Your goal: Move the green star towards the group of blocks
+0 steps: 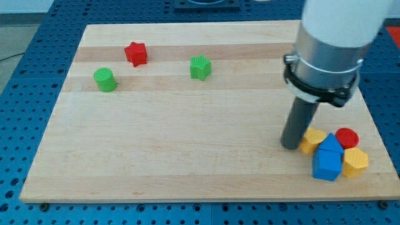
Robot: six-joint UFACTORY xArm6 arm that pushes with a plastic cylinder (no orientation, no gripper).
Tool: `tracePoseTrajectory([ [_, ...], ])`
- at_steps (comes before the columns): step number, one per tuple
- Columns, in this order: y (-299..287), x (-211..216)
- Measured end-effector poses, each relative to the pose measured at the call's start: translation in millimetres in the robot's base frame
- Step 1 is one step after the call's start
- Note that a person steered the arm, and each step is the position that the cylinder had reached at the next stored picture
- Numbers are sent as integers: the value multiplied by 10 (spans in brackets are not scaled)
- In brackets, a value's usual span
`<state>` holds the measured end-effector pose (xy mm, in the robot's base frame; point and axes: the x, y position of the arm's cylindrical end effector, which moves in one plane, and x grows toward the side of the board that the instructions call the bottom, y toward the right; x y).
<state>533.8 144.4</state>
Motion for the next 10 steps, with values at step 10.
tracePoseTrajectory([
  [10, -1465, -1509],
])
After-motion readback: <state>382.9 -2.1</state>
